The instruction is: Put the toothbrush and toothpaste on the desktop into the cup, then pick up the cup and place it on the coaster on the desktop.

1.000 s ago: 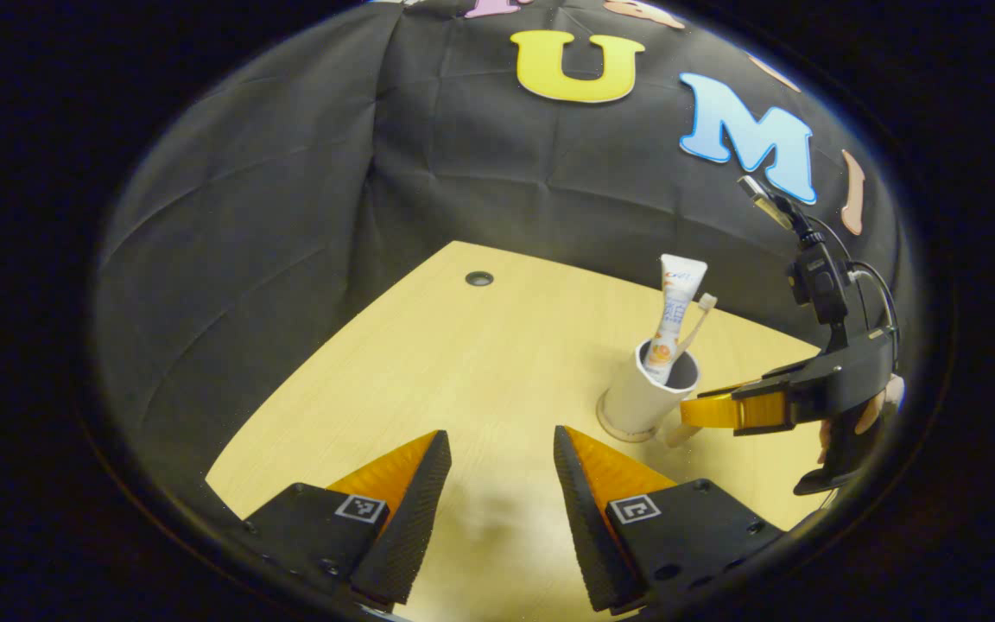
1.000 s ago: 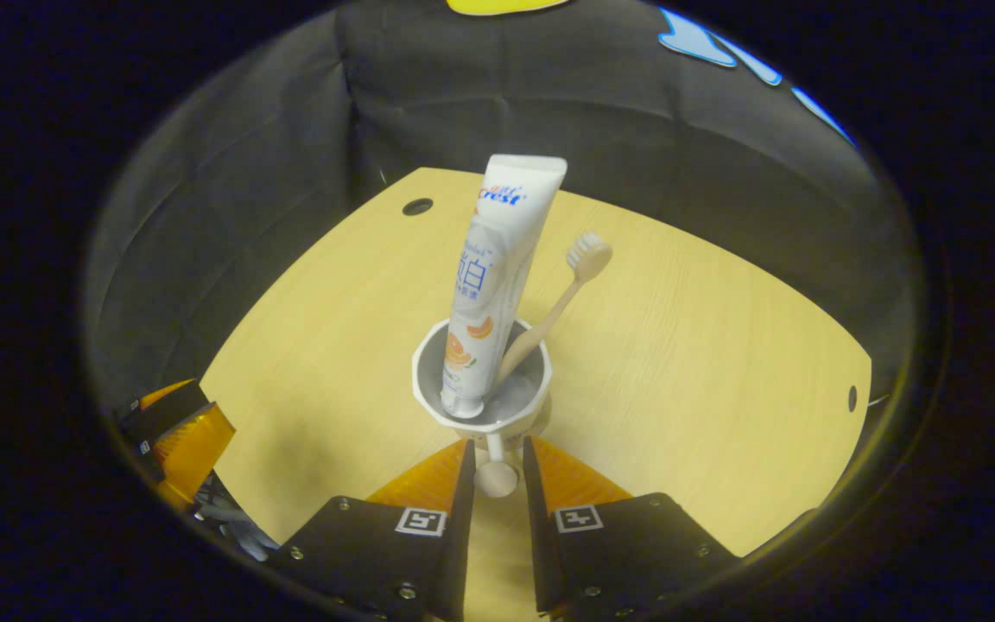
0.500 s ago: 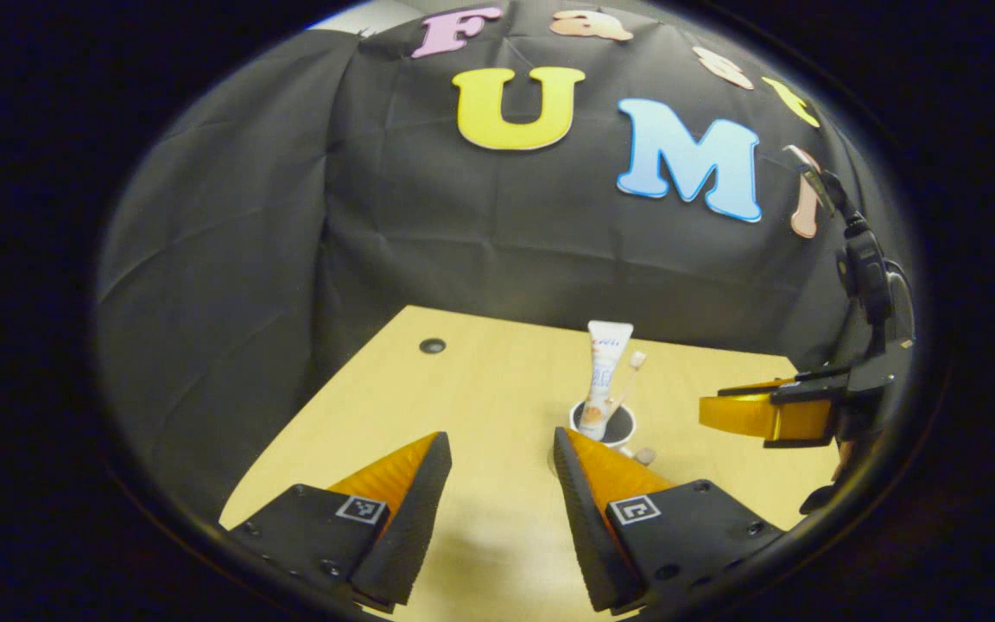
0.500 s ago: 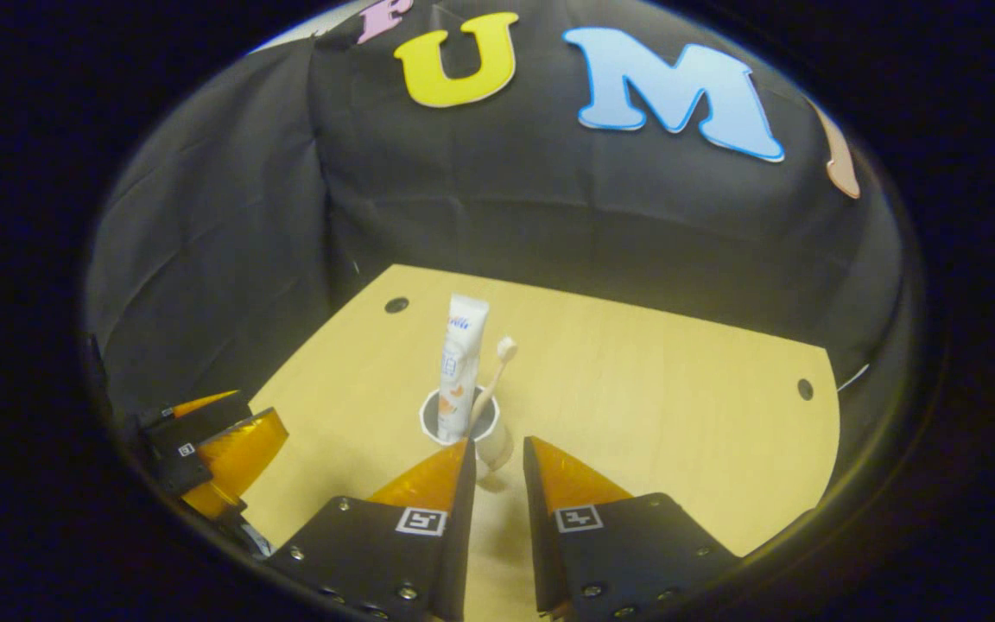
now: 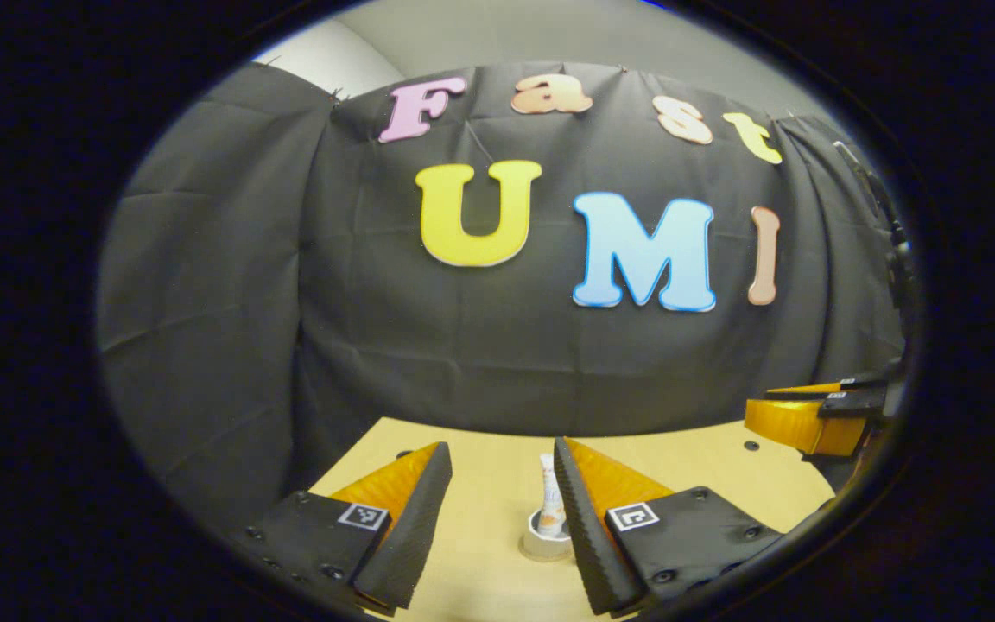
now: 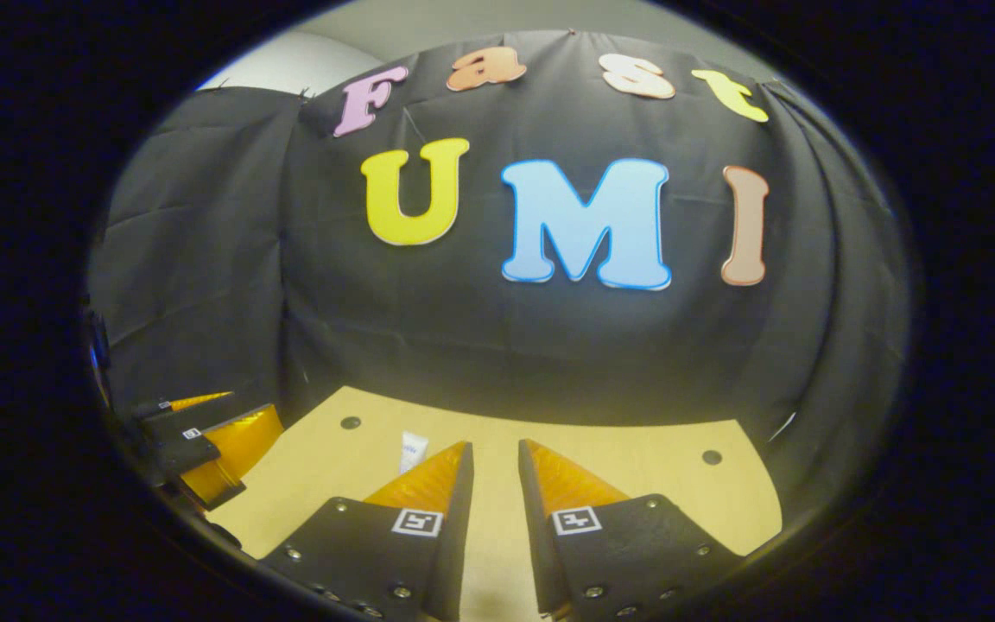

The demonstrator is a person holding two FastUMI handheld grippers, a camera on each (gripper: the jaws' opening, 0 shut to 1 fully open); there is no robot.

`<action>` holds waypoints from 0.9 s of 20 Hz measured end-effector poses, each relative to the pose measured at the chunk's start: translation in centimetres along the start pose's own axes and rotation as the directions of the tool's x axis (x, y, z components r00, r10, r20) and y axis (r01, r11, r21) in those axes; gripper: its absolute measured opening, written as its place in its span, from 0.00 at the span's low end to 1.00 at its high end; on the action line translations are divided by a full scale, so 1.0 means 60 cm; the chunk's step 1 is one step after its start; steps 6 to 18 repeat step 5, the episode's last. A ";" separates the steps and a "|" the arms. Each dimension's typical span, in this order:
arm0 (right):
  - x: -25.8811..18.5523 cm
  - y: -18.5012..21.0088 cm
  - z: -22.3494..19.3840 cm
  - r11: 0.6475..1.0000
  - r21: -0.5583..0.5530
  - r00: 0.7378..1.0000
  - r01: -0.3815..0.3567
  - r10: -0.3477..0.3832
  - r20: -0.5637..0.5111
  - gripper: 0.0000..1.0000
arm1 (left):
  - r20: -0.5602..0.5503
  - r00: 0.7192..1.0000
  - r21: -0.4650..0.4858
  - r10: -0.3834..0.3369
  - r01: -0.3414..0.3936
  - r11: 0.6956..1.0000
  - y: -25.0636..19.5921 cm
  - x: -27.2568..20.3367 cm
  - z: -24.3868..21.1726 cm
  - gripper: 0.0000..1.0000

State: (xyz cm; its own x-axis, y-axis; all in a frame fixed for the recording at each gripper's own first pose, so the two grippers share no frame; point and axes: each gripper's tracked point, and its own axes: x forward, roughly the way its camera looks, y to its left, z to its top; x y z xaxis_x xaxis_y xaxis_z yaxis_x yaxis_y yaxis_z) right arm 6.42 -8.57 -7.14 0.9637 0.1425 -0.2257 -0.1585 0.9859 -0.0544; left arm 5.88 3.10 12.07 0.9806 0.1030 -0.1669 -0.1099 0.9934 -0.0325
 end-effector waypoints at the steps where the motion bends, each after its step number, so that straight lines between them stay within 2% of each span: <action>1: -0.011 -0.003 0.021 1.000 0.006 0.999 0.012 -0.012 0.036 0.31 | 0.029 1.000 0.005 -0.007 0.007 1.000 -0.006 -0.003 0.021 0.77; 5: -0.058 -0.008 0.083 1.000 0.022 0.990 0.021 -0.024 0.136 0.34 | 0.130 0.991 -0.013 -0.038 0.040 0.999 -0.039 -0.033 0.099 0.77; 18: -0.058 -0.008 0.083 1.000 0.022 0.990 0.021 -0.024 0.136 0.34 | 0.130 0.991 -0.013 -0.038 0.040 0.999 -0.039 -0.033 0.099 0.77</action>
